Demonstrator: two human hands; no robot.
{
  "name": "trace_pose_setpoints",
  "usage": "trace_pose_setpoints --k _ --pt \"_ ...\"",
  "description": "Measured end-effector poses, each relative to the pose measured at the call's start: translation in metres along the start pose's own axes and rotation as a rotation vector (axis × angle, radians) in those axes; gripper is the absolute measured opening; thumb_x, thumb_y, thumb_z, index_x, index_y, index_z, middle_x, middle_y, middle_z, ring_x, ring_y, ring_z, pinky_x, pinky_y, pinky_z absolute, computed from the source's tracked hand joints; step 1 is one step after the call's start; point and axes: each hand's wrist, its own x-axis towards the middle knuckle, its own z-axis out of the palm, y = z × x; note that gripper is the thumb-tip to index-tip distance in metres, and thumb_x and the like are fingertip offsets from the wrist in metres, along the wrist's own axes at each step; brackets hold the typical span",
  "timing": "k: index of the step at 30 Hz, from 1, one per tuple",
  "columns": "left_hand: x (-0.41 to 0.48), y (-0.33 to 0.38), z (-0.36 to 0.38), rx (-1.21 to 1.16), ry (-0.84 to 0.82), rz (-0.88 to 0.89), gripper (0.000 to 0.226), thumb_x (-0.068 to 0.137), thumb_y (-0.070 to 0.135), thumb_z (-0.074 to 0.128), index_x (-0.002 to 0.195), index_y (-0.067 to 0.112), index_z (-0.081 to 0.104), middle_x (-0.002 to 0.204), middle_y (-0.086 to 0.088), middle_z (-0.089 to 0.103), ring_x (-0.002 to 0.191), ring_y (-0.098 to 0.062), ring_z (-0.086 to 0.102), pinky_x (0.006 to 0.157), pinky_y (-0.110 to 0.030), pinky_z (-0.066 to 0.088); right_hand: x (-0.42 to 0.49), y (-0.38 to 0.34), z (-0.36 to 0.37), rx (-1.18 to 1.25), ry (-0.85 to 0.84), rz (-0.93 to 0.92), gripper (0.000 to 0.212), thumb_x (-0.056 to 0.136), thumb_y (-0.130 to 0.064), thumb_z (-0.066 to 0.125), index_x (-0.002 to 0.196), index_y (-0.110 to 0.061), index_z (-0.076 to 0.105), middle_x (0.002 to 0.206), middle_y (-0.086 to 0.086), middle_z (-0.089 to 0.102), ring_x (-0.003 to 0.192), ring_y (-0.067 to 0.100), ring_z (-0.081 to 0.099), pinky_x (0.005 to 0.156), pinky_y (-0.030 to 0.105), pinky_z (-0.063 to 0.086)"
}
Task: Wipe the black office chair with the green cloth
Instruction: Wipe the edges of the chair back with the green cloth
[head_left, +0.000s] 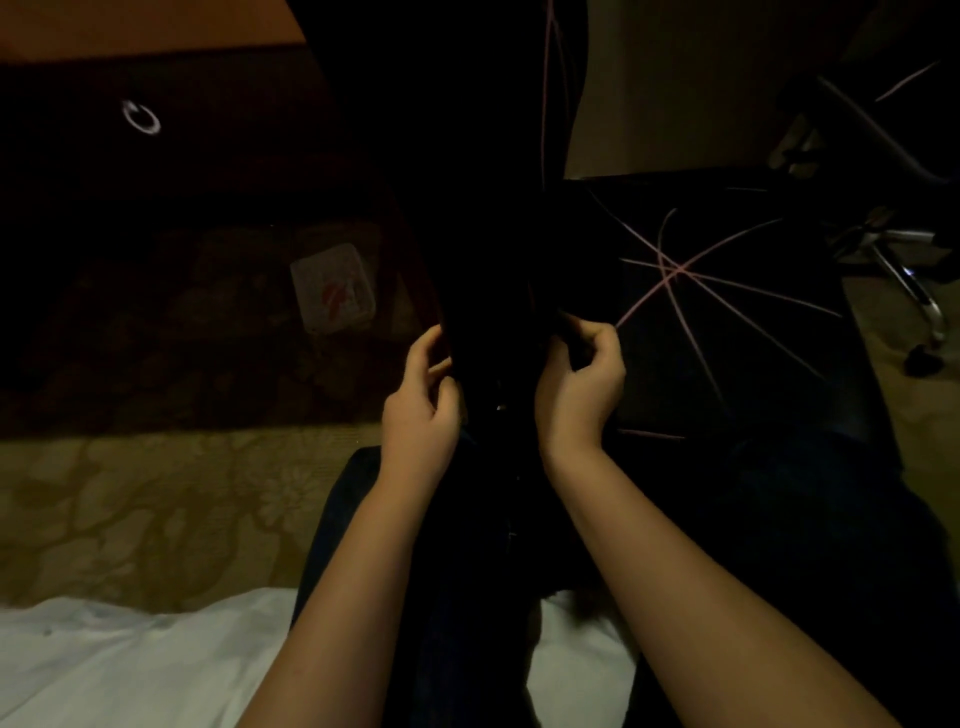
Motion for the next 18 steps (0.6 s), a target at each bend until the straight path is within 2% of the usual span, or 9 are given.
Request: trace_pose_setpoints --k 4,5,8,9,11,13,14,16,18 --pt "0.004 0.009 -0.011 0.067 0.029 0.075 0.043 0.099 0.01 0.049 0.139 0.026 0.046 0.106 0.021 0.061 0.061 0.003 0.059 0.054 -0.01 0.042 -0.003 -0.025 0.003 -0.057 -0.005 -0.246 0.019 0.089 0.0 0.06 0.095 -0.018 0.061 0.098 -0.004 0.066 0.096 0.002 0.062 0.087 0.019 0.051" --pt "0.005 0.016 -0.014 0.067 0.053 0.109 0.043 0.099 0.008 0.049 0.138 0.024 0.047 0.11 0.018 0.062 0.066 0.006 0.059 0.057 -0.009 0.043 -0.003 -0.033 0.004 -0.076 -0.009 -0.31 0.019 0.089 0.001 0.06 0.097 -0.016 0.061 0.101 -0.001 0.066 0.098 0.003 0.062 0.09 0.019 0.05" --pt "0.012 0.047 -0.025 0.052 0.132 0.232 0.046 0.098 0.006 0.05 0.14 0.025 0.042 0.12 0.012 0.06 0.097 0.011 0.059 0.078 -0.008 0.046 -0.004 -0.061 0.012 -0.085 -0.029 -0.488 0.02 0.086 0.004 0.062 0.1 -0.011 0.063 0.103 0.005 0.066 0.102 0.003 0.061 0.09 0.015 0.047" --pt "0.015 0.059 -0.03 0.039 0.158 0.272 0.047 0.098 0.007 0.051 0.14 0.028 0.04 0.12 0.014 0.059 0.101 0.009 0.059 0.08 -0.01 0.048 -0.004 -0.071 0.016 -0.085 -0.038 -0.546 0.019 0.085 0.004 0.063 0.1 -0.008 0.064 0.102 0.006 0.066 0.102 0.004 0.061 0.09 0.015 0.046" --pt "0.022 0.084 -0.041 0.012 0.202 0.337 0.045 0.1 0.012 0.05 0.138 0.033 0.037 0.118 0.02 0.057 0.093 0.001 0.063 0.073 -0.019 0.053 -0.004 -0.094 0.025 -0.078 -0.061 -0.646 0.018 0.085 0.005 0.063 0.1 -0.004 0.065 0.101 0.008 0.066 0.102 0.008 0.062 0.091 0.018 0.048" --pt "0.028 0.106 -0.052 -0.026 0.238 0.379 0.036 0.101 0.021 0.045 0.136 0.03 0.039 0.117 0.018 0.058 0.082 -0.008 0.065 0.068 -0.036 0.057 -0.004 -0.118 0.036 -0.062 -0.085 -0.717 0.018 0.083 0.007 0.063 0.099 -0.002 0.066 0.1 0.008 0.066 0.102 0.011 0.063 0.091 0.021 0.049" --pt "0.03 0.117 -0.058 -0.032 0.261 0.396 0.033 0.102 0.025 0.041 0.135 0.026 0.043 0.118 0.016 0.059 0.084 -0.01 0.066 0.071 -0.041 0.057 -0.004 -0.13 0.042 -0.054 -0.097 -0.745 0.018 0.083 0.007 0.064 0.098 -0.002 0.066 0.1 0.008 0.067 0.102 0.012 0.063 0.091 0.022 0.049" --pt "0.035 0.136 -0.07 -0.02 0.316 0.438 0.038 0.101 0.03 0.036 0.135 0.015 0.047 0.122 0.007 0.061 0.097 -0.006 0.065 0.081 -0.043 0.056 -0.006 -0.152 0.053 -0.042 -0.128 -0.799 0.017 0.082 0.007 0.064 0.098 -0.001 0.067 0.1 0.008 0.067 0.101 0.014 0.064 0.091 0.024 0.05" --pt "0.04 0.154 -0.083 -0.011 0.355 0.497 0.041 0.103 0.032 0.035 0.137 0.012 0.047 0.12 0.012 0.062 0.099 0.0 0.064 0.084 -0.037 0.055 -0.009 -0.172 0.064 -0.041 -0.165 -0.858 0.017 0.082 0.006 0.065 0.098 0.0 0.068 0.099 0.009 0.068 0.101 0.016 0.064 0.09 0.026 0.052"
